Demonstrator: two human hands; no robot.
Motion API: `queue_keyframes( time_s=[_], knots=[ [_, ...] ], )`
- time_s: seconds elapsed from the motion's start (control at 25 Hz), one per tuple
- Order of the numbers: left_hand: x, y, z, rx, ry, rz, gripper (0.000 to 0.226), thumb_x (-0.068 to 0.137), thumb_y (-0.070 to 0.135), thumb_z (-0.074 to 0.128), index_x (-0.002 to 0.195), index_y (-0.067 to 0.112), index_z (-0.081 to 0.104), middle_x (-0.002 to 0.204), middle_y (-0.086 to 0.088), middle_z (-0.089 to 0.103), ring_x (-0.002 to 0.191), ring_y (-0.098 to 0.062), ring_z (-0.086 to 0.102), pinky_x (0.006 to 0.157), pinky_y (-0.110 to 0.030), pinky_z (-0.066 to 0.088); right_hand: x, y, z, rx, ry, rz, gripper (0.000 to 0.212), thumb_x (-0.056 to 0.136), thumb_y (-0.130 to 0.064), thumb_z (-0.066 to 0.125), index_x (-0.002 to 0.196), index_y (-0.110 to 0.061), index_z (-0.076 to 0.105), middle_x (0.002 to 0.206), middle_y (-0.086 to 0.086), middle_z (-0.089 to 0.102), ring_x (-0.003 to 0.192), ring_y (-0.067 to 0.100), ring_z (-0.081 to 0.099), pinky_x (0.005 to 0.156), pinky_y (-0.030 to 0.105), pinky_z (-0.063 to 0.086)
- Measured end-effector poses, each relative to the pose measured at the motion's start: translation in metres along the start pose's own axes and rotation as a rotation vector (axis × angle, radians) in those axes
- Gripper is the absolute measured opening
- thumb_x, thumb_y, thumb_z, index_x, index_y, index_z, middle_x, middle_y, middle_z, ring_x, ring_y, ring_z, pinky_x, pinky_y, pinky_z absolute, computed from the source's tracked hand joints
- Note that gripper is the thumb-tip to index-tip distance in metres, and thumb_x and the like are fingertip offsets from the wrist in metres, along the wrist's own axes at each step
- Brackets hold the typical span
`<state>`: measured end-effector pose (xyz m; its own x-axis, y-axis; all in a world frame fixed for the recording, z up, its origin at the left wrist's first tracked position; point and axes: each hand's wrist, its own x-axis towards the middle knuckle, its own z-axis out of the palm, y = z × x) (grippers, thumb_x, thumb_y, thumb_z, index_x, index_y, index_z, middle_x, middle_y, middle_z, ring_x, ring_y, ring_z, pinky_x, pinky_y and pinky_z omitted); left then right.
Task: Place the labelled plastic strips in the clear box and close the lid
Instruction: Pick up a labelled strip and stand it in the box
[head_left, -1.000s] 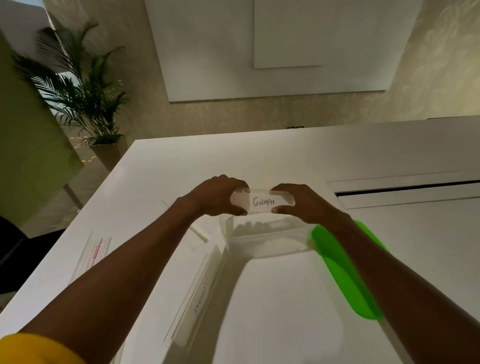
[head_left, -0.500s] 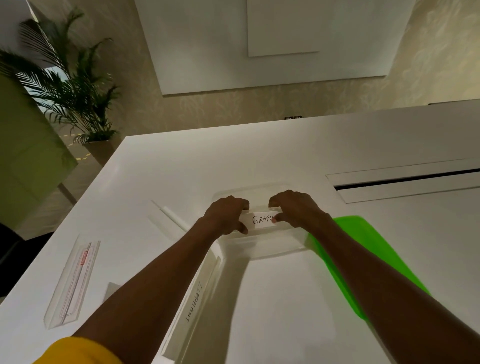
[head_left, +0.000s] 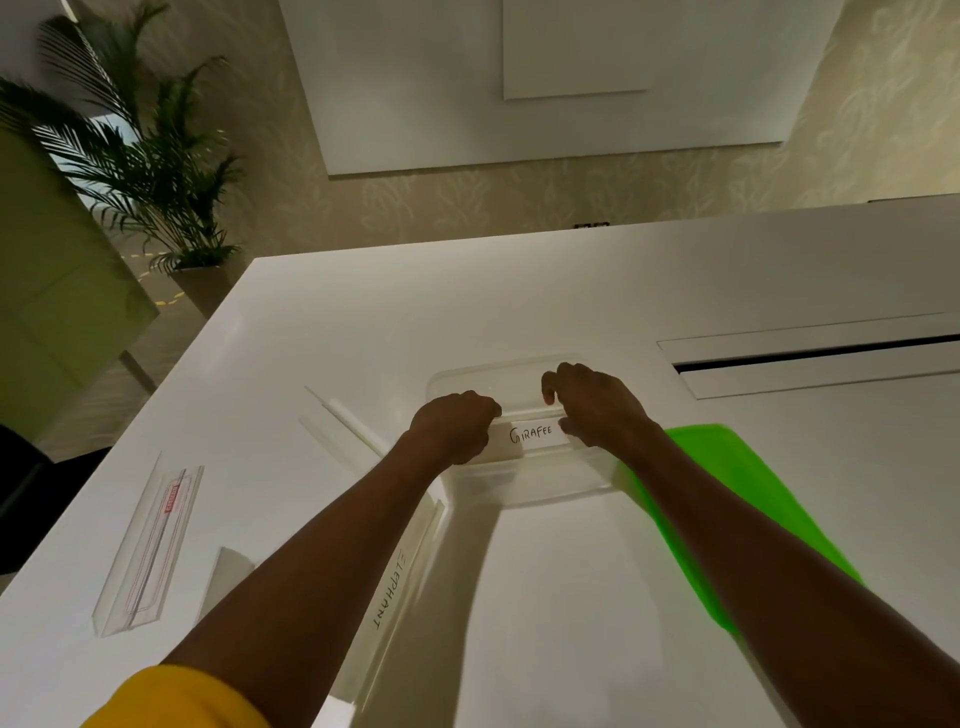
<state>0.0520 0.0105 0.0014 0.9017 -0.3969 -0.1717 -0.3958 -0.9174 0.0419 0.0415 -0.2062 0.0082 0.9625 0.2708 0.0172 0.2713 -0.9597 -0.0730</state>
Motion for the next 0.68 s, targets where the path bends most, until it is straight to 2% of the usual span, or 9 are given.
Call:
queue_keyframes(
  time_s=[0.12,0.16,0.24,0.32,0.48,0.6,0.68],
  knots=[
    [-0.002,0.003,-0.002,0.073,0.124,0.048,0.046,0.090,0.010,0.061,0.135,0.017,0.056,0.130,-0.009,0.060,0.118,-0.030,0.060,0.090,-0.041,0.054,-0.001,-0.001,-0.001,0.061,0.009,0.036,0.007,0.083,-0.022,0.072,0.088,-0.023,0.068,0.083,-0.007,0.063,0.085,0.022,0.068,0.069,0.028,0.042],
    [-0.003,0.003,-0.002,0.068,0.154,0.052,0.039,0.089,0.009,0.063,0.127,0.015,0.057,0.123,-0.009,0.061,0.110,-0.031,0.062,0.084,-0.042,0.054,0.000,-0.001,0.000,0.053,0.009,0.043,0.002,0.082,-0.024,0.072,0.084,-0.023,0.072,0.081,-0.007,0.066,0.082,0.021,0.069,0.067,0.027,0.042],
    [-0.005,0.004,-0.003,0.060,0.159,0.018,0.024,0.087,0.005,0.060,0.109,0.014,0.058,0.107,-0.009,0.064,0.092,-0.033,0.065,0.075,-0.043,0.054,0.000,-0.002,0.001,0.046,0.013,0.056,0.008,0.084,-0.026,0.070,0.087,-0.025,0.077,0.091,-0.005,0.073,0.085,0.020,0.070,0.073,0.029,0.050],
    [-0.006,0.006,-0.004,0.113,0.160,-0.021,0.017,0.086,0.001,0.057,0.097,0.012,0.064,0.097,-0.009,0.067,0.082,-0.034,0.067,0.071,-0.041,0.055,0.001,-0.001,0.002,0.046,0.018,0.071,0.011,0.084,-0.028,0.069,0.091,-0.026,0.078,0.095,-0.003,0.075,0.087,0.022,0.071,0.077,0.031,0.054],
    [-0.008,0.007,-0.006,0.112,0.174,-0.036,0.014,0.091,0.006,0.056,0.091,0.011,0.068,0.092,-0.010,0.069,0.079,-0.034,0.068,0.066,-0.037,0.052,0.004,-0.001,0.003,0.041,0.001,0.102,0.015,0.084,-0.039,0.070,0.090,-0.027,0.075,0.093,0.000,0.074,0.082,0.024,0.069,0.068,0.027,0.042],
    [-0.011,0.008,-0.012,0.062,0.148,-0.028,0.015,0.093,0.013,0.054,0.095,0.011,0.068,0.098,-0.011,0.069,0.084,-0.034,0.068,0.065,-0.034,0.046,0.003,-0.003,0.001,0.024,-0.053,0.088,0.021,0.090,-0.047,0.064,0.095,-0.028,0.072,0.100,0.001,0.072,0.092,0.026,0.069,0.073,0.028,0.042],
    [-0.014,0.011,-0.016,0.055,0.149,-0.014,0.017,0.095,0.016,0.053,0.099,0.011,0.069,0.101,-0.011,0.069,0.088,-0.035,0.069,0.067,-0.034,0.046,0.002,-0.006,-0.004,0.042,-0.089,0.085,0.022,0.094,-0.045,0.060,0.101,-0.028,0.073,0.108,0.004,0.070,0.101,0.029,0.067,0.076,0.029,0.042]
  ],
)
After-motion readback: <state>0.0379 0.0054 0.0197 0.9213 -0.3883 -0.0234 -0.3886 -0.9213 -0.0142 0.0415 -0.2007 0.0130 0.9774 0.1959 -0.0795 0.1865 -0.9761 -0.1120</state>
